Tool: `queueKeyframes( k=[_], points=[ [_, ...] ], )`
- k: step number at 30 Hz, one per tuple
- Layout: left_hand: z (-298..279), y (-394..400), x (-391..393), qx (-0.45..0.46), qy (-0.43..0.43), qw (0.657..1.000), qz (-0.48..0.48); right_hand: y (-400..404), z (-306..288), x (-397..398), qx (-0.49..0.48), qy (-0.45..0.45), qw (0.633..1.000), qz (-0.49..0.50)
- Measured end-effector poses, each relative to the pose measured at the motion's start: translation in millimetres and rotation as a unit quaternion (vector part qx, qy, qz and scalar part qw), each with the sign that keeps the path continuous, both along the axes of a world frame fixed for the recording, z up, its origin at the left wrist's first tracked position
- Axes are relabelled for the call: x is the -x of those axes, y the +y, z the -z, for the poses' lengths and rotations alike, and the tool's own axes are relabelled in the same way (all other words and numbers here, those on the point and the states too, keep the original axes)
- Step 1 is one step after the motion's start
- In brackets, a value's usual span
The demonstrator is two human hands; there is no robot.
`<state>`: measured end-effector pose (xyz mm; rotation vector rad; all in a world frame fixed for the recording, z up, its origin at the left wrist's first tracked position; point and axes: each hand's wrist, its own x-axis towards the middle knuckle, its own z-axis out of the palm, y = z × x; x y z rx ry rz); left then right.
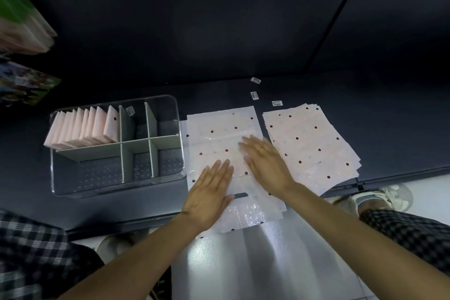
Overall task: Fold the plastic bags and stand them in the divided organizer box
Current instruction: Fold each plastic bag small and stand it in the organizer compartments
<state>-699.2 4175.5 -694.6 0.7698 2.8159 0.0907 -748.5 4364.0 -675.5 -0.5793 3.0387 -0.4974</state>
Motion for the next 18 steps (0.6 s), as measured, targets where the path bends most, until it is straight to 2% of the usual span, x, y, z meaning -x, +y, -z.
queueKeyframes(
  k=[3, 7, 11, 15, 18],
  points=[
    [15.7, -1.0, 4.6, 0.013, -0.047, 0.999, -0.006, -2.5, 22.1, -17.4, -0.048, -0.048, 0.994, -0.082],
    [24.4, -5.5, 5.8, 0.026, -0.072, 0.997, 0.015, 15.4, 40.0, -26.8, -0.09, -0.074, 0.99, -0.078],
    [30.1, -7.2, 6.3, 0.012, -0.066, 0.998, 0.019, 40.5, 31.9, -25.3, -0.075, -0.041, 0.995, -0.051],
    [24.8, 1.5, 7.9, -0.041, -0.043, 0.997, -0.053, 48.6, 21.9, -15.9, -0.1, -0.061, 0.99, -0.075],
    [18.3, 13.1, 15.2, -0.09, -0.036, 0.991, -0.098, 42.5, 3.7, -1.3, -0.096, 0.019, 0.989, -0.109]
  ],
)
